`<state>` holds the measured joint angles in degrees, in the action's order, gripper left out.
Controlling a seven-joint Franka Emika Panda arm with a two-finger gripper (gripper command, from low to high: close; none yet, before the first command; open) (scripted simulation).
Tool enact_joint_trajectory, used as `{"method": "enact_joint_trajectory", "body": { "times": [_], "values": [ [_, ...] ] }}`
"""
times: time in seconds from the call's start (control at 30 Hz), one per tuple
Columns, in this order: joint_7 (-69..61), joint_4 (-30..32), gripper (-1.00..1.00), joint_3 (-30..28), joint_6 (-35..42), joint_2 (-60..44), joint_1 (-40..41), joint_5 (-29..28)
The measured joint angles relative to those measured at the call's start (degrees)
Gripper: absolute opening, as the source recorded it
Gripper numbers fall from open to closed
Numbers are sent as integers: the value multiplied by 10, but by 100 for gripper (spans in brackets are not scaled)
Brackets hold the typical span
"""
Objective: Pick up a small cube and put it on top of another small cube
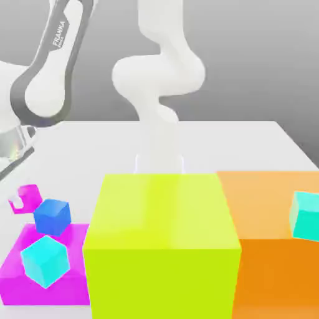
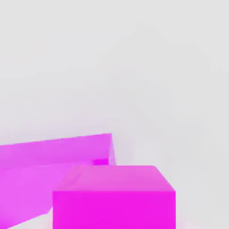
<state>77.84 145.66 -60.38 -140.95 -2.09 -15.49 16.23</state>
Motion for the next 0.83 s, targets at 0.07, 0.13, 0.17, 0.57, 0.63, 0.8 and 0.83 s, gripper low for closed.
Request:
{"method": "enact_joint_trajectory", "body": {
  "times": [0.07,0.13,0.17,0.57,0.63,0.8,0.83],
  "values": [
    [-18,-14,-100,1,12,9,1,-23],
    [-27,-27,-100,9,21,15,4,-44],
    [-27,-33,-100,18,24,16,6,-53],
    [-10,-97,-100,150,53,23,-26,-155],
    [-32,-92,-100,163,20,-15,-44,-120],
    [-69,-85,100,182,-21,-62,-29,-65],
    [-69,-85,100,182,-21,-62,-29,-65]
  ]
}}
